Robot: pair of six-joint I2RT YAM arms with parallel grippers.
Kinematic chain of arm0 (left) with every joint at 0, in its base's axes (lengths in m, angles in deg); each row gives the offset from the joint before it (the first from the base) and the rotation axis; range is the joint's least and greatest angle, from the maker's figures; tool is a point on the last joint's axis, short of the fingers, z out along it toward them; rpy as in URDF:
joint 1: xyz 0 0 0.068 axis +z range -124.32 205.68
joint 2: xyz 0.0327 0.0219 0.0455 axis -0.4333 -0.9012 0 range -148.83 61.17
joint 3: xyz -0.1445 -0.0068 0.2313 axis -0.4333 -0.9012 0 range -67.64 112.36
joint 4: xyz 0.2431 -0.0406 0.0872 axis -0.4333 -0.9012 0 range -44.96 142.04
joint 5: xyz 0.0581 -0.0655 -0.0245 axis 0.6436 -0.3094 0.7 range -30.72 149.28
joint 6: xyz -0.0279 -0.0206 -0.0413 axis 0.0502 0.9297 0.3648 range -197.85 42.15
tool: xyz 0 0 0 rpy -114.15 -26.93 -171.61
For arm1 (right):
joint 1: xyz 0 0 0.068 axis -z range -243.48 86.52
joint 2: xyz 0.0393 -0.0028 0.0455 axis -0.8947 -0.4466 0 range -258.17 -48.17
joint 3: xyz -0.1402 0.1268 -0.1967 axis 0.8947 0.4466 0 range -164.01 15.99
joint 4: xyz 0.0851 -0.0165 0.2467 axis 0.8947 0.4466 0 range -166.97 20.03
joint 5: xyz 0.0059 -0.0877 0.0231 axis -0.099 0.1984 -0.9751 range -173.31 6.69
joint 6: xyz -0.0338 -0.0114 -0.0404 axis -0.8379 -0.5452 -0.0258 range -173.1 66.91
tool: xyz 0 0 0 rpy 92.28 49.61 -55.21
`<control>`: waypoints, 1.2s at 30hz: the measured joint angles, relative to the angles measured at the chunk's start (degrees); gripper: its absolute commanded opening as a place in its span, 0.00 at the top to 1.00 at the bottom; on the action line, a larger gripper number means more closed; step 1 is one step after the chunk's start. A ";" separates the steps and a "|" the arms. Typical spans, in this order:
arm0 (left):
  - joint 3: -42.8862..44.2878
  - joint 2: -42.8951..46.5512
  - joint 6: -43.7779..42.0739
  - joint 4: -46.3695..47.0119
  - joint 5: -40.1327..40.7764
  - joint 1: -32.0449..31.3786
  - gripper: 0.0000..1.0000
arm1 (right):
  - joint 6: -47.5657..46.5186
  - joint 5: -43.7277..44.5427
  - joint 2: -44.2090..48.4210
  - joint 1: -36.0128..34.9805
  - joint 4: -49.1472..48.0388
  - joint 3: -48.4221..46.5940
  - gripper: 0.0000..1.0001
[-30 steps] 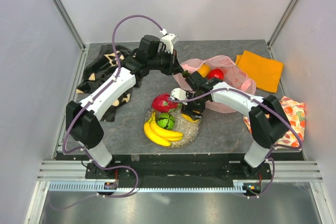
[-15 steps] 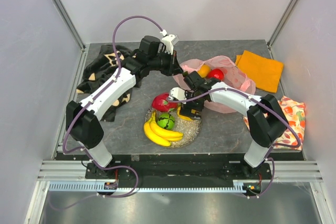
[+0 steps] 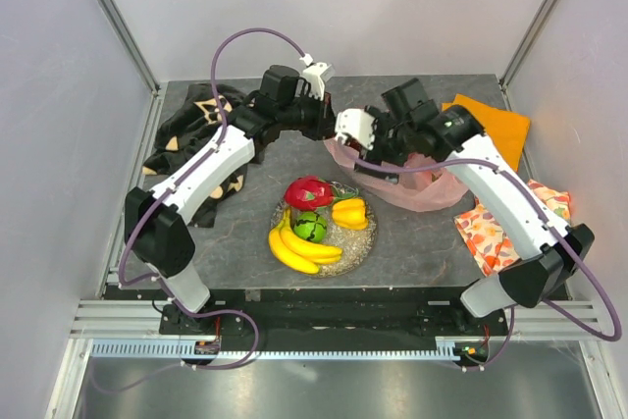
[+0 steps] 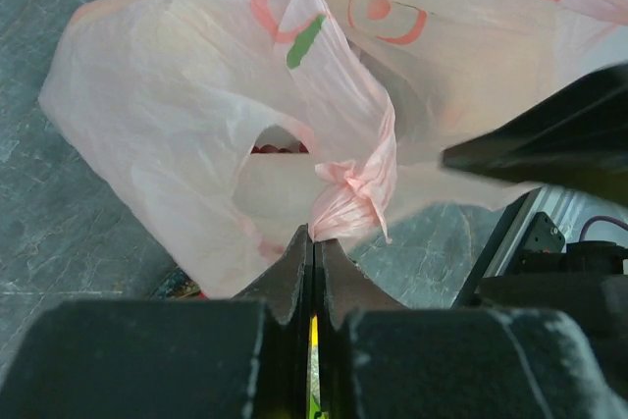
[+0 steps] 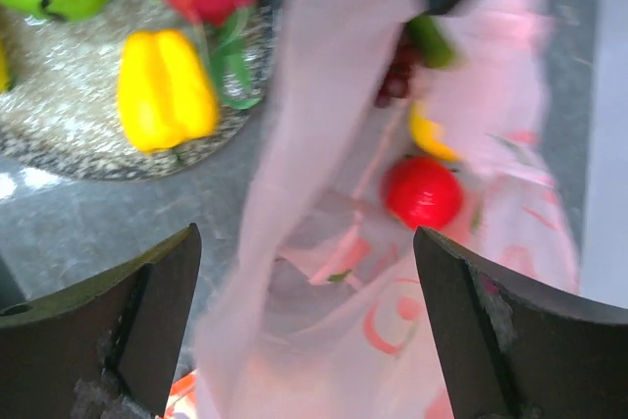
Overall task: Take the fake fruits out of the plastic bag
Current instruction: Take out the fake fruit from the plastic bag.
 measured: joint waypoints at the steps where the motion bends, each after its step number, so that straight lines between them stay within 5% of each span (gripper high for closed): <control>1: 0.00 -0.20 0.00 -0.09 -0.07 -0.07 0.98 | -0.15 -0.37 0.37 1.07 -0.04 -1.70 0.09; 11: 0.00 -0.94 0.00 -0.31 -0.07 -0.11 0.98 | 6.38 -5.81 -10.67 14.56 -5.88 -2.91 0.41; 21: -0.37 -0.92 1.62 0.20 -1.62 0.48 0.98 | 11.96 -1.79 -23.23 13.90 -14.43 -1.70 0.30; 27: -0.59 -0.92 2.16 0.17 -2.86 0.61 0.98 | 14.60 6.73 -26.36 15.04 -19.50 -1.66 0.13; 36: -0.70 -0.92 2.21 0.20 -3.41 0.61 0.98 | 15.32 16.90 -28.46 17.03 -26.01 -1.66 0.09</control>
